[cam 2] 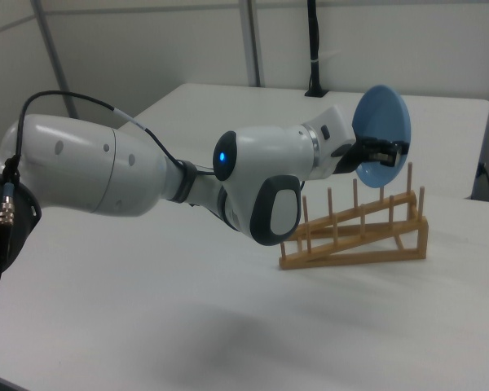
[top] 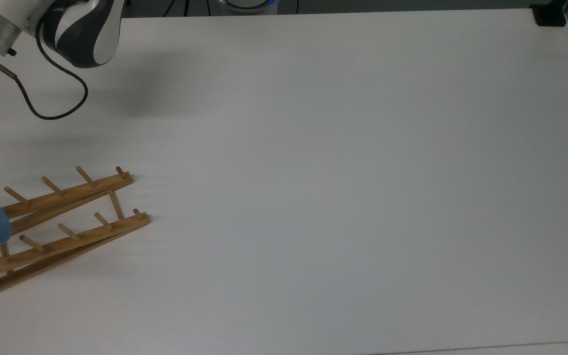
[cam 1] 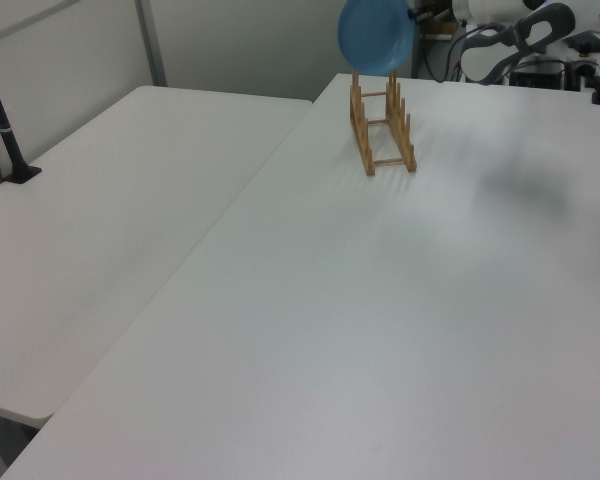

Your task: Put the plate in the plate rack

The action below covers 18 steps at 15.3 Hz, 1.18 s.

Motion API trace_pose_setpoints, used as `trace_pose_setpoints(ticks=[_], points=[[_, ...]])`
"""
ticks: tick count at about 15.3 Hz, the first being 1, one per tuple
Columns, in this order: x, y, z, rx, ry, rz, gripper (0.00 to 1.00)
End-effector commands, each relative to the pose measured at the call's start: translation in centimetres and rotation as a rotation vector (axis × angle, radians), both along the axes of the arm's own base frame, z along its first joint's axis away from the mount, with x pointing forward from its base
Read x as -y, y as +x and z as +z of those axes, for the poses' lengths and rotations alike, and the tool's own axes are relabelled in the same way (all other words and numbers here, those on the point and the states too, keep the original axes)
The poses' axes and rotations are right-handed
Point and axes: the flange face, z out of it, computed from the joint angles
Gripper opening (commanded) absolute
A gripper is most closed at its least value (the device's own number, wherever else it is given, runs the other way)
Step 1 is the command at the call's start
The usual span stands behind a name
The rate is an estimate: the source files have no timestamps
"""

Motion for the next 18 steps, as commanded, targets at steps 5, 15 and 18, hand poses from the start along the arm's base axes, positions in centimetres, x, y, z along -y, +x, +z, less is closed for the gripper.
trace_pose_setpoints(ticks=[5, 15, 18], points=[[-2.1, -1.6, 1.5, -0.003, -0.026, 0.025, 0.00], [-2.4, -1.7, 6.5, -0.113, 0.076, 0.004, 0.00], [-3.3, -0.1, 8.0, -0.188, 0.168, -0.006, 0.00]])
